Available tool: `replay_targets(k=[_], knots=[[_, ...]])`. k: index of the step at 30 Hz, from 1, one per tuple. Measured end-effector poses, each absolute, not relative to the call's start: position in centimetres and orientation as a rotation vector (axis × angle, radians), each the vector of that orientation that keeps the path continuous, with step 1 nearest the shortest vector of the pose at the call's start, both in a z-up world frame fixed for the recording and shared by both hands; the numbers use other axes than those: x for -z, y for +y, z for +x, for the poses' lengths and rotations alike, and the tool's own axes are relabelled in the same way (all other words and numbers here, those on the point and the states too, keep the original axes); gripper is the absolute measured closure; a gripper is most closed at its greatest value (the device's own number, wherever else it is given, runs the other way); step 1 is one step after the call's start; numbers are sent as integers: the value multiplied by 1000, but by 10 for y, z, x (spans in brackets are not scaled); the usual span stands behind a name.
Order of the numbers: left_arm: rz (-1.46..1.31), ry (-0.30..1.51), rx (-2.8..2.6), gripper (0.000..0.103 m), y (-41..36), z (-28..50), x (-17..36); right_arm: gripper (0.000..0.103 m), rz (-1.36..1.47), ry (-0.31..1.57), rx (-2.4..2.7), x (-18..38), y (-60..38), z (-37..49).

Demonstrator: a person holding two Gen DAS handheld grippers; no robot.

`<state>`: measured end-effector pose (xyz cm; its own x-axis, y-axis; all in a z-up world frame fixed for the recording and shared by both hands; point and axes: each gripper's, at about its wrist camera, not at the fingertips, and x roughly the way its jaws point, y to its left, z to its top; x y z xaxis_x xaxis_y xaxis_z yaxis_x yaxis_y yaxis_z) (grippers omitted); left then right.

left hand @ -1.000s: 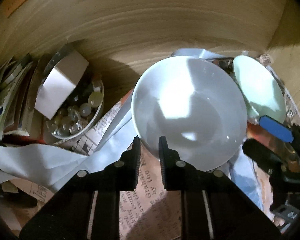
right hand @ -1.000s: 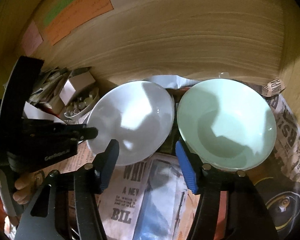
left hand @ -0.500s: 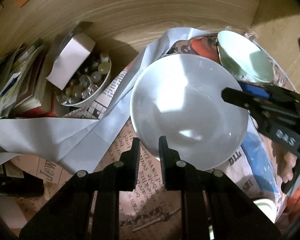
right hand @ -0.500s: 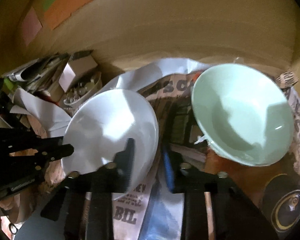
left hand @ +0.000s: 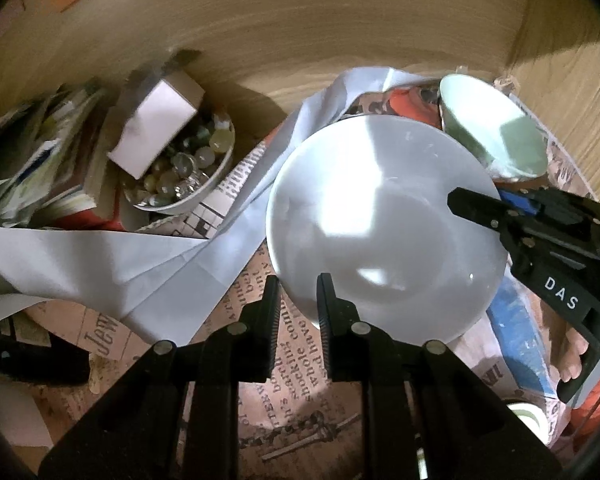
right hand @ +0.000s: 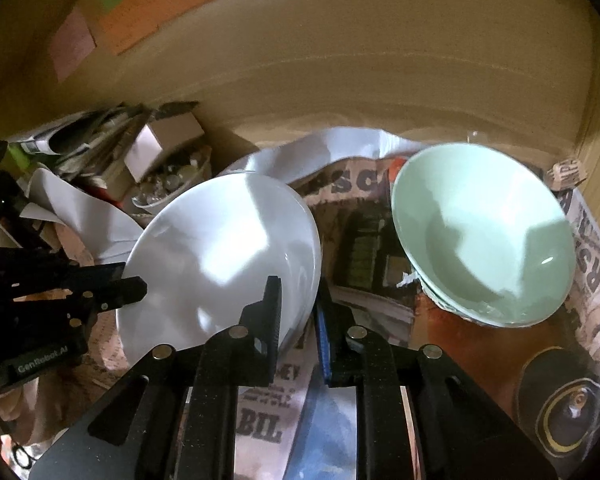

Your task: Organize plates and bowls

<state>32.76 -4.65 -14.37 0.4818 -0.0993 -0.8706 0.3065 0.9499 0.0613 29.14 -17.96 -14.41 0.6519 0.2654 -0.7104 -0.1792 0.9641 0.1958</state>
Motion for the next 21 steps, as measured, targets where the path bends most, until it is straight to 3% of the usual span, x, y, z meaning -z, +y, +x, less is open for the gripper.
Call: replay_targets(k=[21], knots=[[165,795,257,86,-25,251,73,88,94,637,-244,81,-165,218]])
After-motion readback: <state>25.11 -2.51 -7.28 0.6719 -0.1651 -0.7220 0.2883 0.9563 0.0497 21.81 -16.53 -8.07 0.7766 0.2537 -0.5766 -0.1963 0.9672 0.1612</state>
